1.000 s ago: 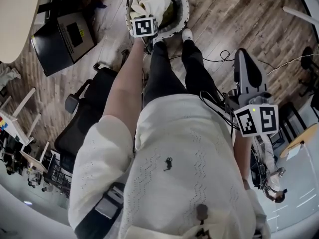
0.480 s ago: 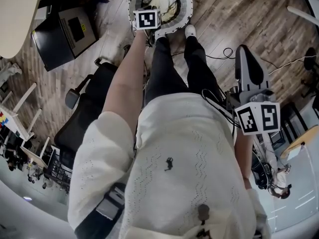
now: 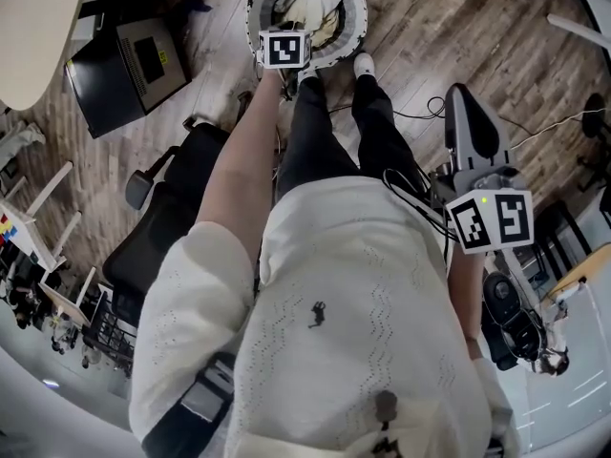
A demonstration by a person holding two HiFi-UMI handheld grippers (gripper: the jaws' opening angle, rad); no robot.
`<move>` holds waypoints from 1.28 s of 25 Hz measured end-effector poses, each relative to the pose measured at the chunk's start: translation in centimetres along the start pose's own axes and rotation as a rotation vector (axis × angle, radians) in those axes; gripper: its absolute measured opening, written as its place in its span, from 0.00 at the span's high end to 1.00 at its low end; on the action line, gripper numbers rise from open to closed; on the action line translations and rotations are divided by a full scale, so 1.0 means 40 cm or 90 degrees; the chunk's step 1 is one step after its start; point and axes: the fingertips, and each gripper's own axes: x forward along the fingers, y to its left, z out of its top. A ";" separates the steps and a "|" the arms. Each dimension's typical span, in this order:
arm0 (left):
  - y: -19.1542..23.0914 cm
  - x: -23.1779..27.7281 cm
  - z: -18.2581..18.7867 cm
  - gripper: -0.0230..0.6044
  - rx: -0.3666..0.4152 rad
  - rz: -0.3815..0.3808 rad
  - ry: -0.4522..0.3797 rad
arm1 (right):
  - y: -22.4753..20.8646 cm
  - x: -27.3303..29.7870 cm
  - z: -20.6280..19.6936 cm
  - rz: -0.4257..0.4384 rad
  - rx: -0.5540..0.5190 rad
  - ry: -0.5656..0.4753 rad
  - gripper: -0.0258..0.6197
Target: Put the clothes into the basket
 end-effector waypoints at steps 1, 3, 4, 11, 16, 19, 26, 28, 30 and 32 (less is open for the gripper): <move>-0.008 -0.011 -0.002 0.88 -0.004 -0.004 -0.002 | 0.003 -0.004 0.003 0.003 0.000 -0.002 0.95; -0.028 -0.036 -0.005 0.88 -0.012 -0.011 -0.011 | 0.010 -0.016 0.008 0.010 -0.001 -0.007 0.95; -0.038 -0.050 -0.003 0.89 -0.015 -0.014 -0.019 | 0.013 -0.021 0.010 0.012 -0.002 -0.009 0.95; -0.090 -0.136 0.045 0.93 -0.014 -0.034 -0.082 | 0.033 -0.033 0.009 0.037 -0.012 -0.008 0.95; -0.140 -0.202 0.074 0.93 0.019 -0.049 -0.122 | 0.030 -0.040 0.004 0.051 -0.012 -0.003 0.95; -0.170 -0.258 0.093 0.93 0.032 -0.066 -0.156 | 0.031 -0.034 0.006 0.051 -0.011 0.001 0.95; -0.242 -0.400 0.144 0.93 0.060 -0.099 -0.238 | 0.025 -0.016 0.024 0.060 -0.022 0.004 0.95; -0.265 -0.446 0.161 0.93 0.072 -0.106 -0.260 | 0.022 -0.015 0.028 0.063 -0.024 0.004 0.95; -0.287 -0.492 0.183 0.93 0.079 -0.116 -0.283 | 0.020 -0.010 0.035 0.066 -0.026 0.006 0.95; -0.307 -0.536 0.207 0.93 0.080 -0.125 -0.309 | 0.020 -0.003 0.042 0.071 -0.030 0.008 0.95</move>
